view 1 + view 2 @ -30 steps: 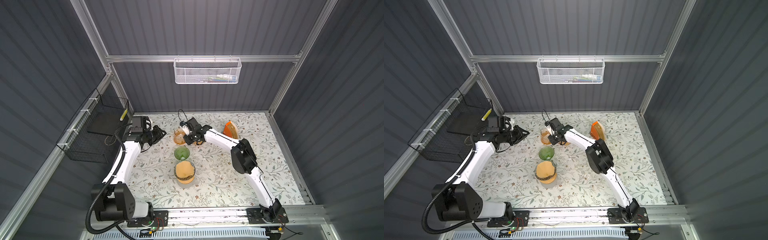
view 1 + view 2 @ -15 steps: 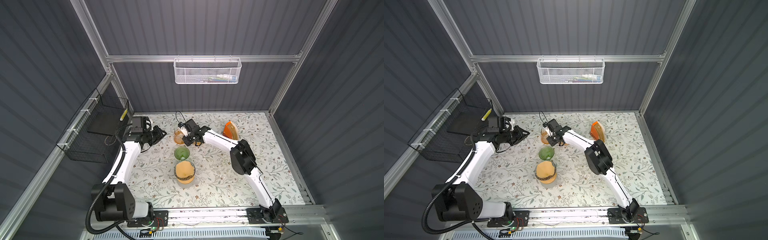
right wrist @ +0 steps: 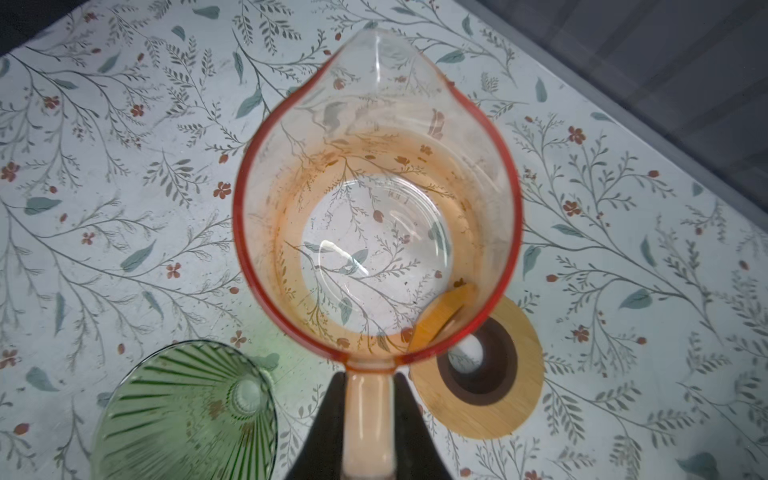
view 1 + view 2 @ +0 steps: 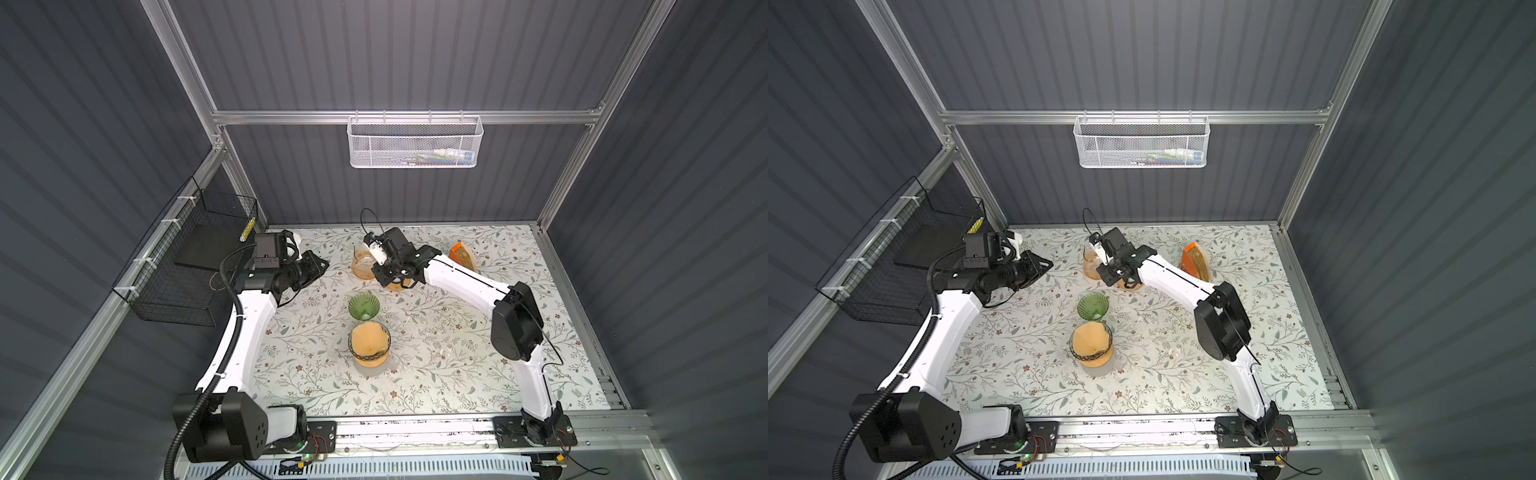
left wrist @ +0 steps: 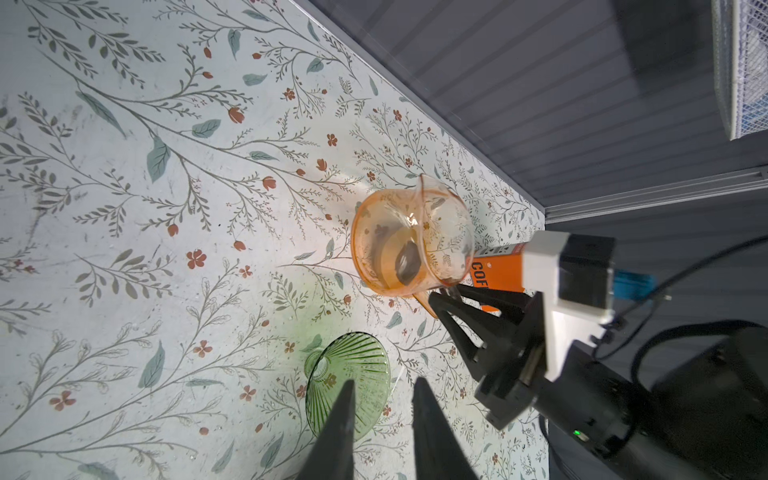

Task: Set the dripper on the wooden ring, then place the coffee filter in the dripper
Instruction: 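Carry the orange pitcher toward the clear dripper with the right gripper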

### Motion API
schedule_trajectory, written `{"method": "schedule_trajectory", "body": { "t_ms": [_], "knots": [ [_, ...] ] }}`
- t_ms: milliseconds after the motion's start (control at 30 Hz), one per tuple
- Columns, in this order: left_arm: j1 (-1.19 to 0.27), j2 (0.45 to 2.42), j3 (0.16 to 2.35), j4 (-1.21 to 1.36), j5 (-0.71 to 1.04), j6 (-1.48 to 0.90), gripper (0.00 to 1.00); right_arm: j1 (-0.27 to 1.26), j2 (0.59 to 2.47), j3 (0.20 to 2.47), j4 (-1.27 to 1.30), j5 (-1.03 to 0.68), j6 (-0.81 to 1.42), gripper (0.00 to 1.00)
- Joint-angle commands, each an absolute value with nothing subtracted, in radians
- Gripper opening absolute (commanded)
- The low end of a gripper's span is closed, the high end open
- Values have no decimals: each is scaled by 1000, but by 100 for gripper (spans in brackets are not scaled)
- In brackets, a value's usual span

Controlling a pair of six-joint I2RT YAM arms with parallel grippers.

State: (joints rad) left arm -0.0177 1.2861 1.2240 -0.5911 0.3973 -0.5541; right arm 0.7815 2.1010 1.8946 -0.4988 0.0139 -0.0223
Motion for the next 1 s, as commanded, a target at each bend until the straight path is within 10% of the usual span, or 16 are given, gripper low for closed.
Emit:
{"method": "schedule_trajectory", "body": {
  "t_ms": [0,967],
  "knots": [
    [-9,1272,1248,-621,415,-522,26,782,1992,1837,-475,44,2,0],
    [-243,1267,1160,-607,337,-500,24,998,1206,954,-533,272,327,0]
  ]
}}
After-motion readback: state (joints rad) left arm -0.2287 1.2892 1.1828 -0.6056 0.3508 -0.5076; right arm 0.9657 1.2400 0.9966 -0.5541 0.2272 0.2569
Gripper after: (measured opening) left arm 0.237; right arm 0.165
